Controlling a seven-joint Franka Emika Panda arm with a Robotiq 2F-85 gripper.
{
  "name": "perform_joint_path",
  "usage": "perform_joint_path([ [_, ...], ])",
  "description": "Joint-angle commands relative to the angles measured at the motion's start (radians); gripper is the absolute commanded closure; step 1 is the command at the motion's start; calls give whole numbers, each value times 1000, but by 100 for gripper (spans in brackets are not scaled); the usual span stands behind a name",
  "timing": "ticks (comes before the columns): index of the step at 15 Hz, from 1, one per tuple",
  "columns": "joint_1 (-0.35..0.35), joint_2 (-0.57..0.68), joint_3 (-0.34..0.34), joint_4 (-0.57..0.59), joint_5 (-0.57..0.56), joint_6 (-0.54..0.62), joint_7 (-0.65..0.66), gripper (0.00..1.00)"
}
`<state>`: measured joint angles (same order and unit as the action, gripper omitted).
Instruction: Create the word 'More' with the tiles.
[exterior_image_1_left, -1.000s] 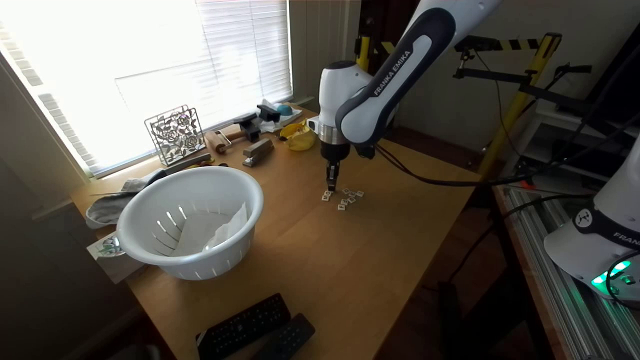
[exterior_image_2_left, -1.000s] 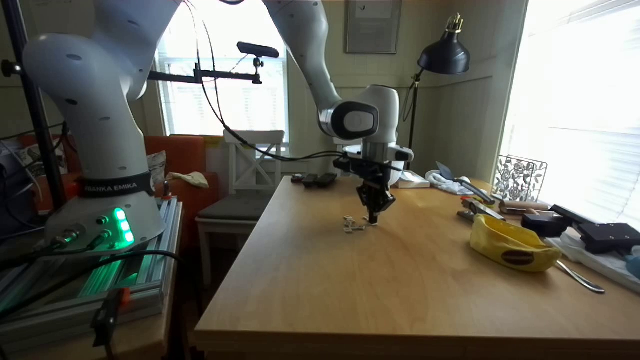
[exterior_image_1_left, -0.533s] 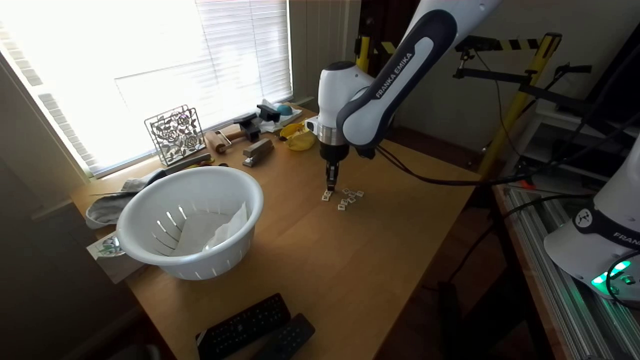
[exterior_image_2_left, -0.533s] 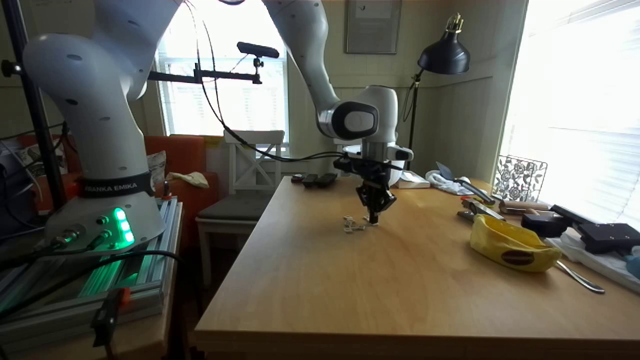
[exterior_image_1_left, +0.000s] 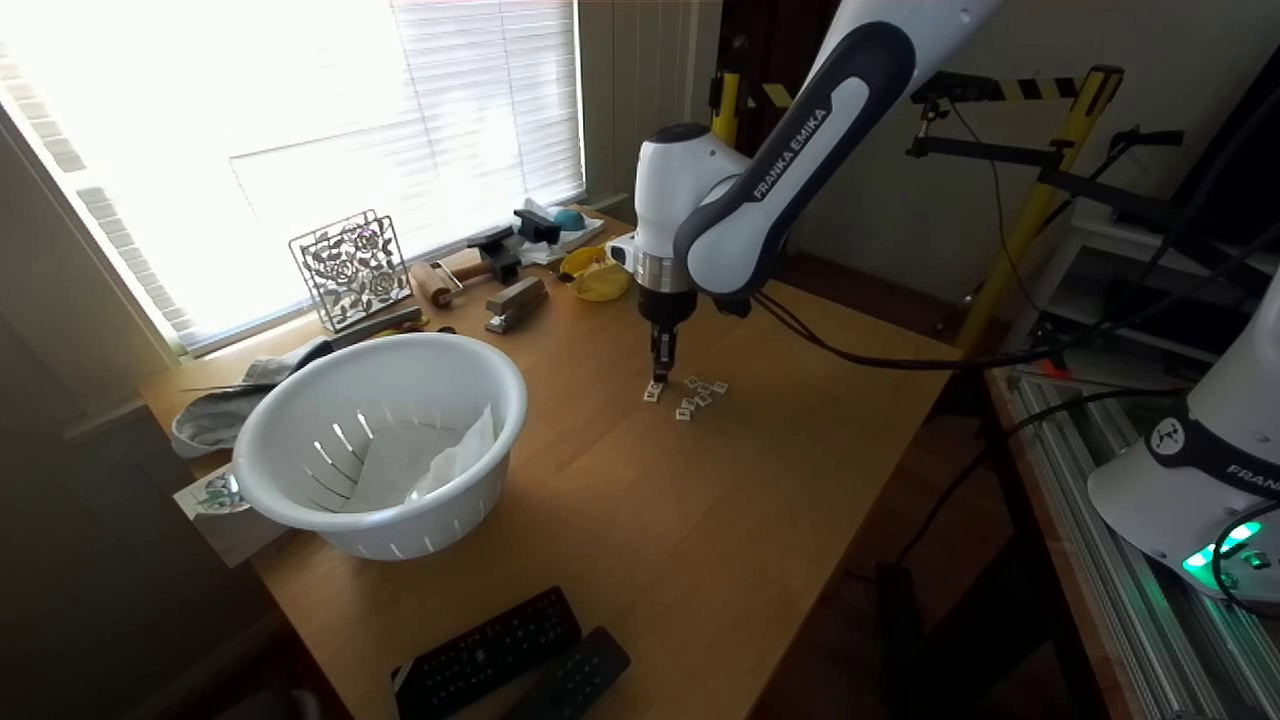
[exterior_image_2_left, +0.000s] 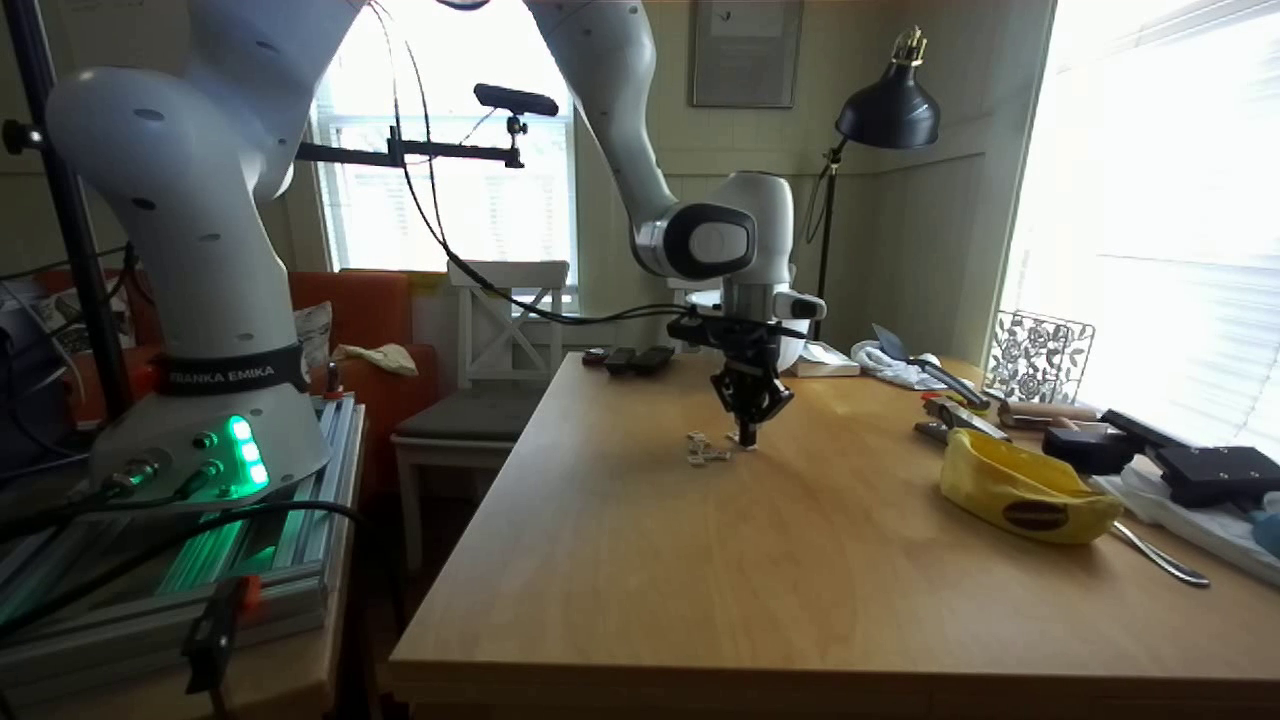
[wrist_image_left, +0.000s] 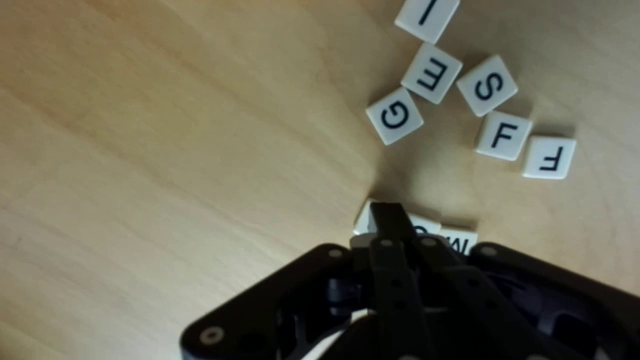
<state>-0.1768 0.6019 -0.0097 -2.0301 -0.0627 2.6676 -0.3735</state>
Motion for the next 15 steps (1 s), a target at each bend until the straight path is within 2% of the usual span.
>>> perform_joint_path([
  [1,-2,51,9,25,-27,22,-15,100],
  [15,-11,19,15,0,-33,36,-31,100],
])
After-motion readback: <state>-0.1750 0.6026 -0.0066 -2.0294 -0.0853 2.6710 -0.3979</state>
